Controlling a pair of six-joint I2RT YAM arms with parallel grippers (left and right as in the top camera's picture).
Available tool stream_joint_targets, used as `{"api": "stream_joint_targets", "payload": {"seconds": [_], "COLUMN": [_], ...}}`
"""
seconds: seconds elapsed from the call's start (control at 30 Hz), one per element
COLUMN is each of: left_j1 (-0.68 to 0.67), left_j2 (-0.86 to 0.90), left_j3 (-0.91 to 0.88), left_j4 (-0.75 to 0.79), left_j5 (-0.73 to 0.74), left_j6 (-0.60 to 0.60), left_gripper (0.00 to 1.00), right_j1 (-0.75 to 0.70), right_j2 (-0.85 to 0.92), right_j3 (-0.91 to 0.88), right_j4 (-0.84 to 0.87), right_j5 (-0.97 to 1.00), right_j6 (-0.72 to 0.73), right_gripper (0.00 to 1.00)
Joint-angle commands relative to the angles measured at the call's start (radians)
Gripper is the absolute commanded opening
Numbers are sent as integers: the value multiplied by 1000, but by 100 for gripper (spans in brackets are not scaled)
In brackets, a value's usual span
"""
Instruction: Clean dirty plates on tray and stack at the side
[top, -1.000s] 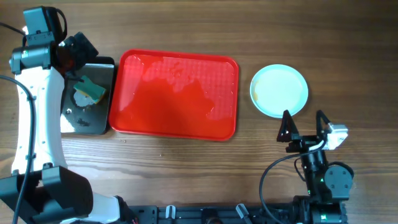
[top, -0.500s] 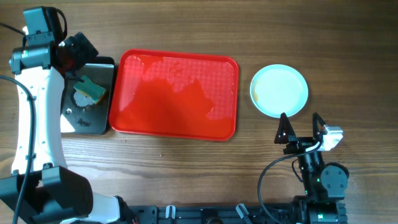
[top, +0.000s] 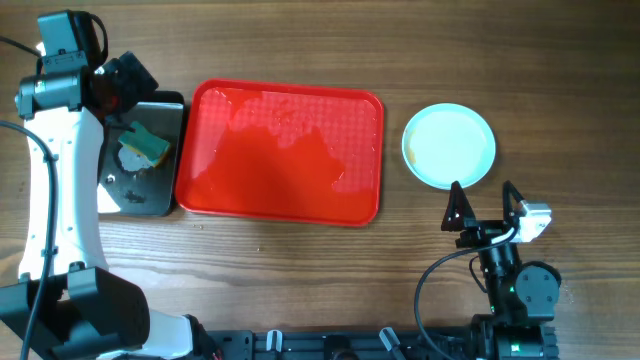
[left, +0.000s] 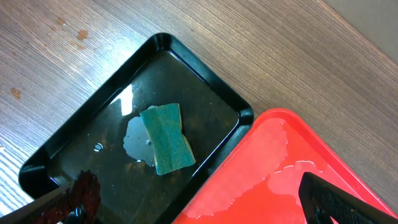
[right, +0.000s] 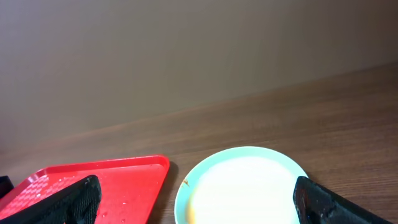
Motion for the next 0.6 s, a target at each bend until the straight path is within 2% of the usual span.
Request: {"api": "stream_joint_targets", "payload": {"seconds": [0.0,0.1,0.17,0.33,0.43,0.57], "left_j1": [0,0,0,0,1,0], "left_j2": [-43,-90,-137,-396,-540,-824], "left_j3": [1,-2,-42,-513,-759,-1075], "left_j4": [-5,-87,-60,414,593,831], "left_j5": [-15,-22,-22,21,46,46], "left_j6": [24,32,31,24,24,25], "left_gripper": [100,100,100,100,100,100], "right_j1": [-4,-4,-4,-4,-4,-4], "right_j2": [-15,-15,-15,-15,-15,-15], "right_j3": [-2,-2,-2,-2,-2,-2], "right_j4": [6,6,6,6,6,6], "right_j5": [-13,-13,-13,-13,-13,-13], "right_j6": [-9,-9,-9,-9,-9,-9], "right_gripper": [100,100,100,100,99,99]}}
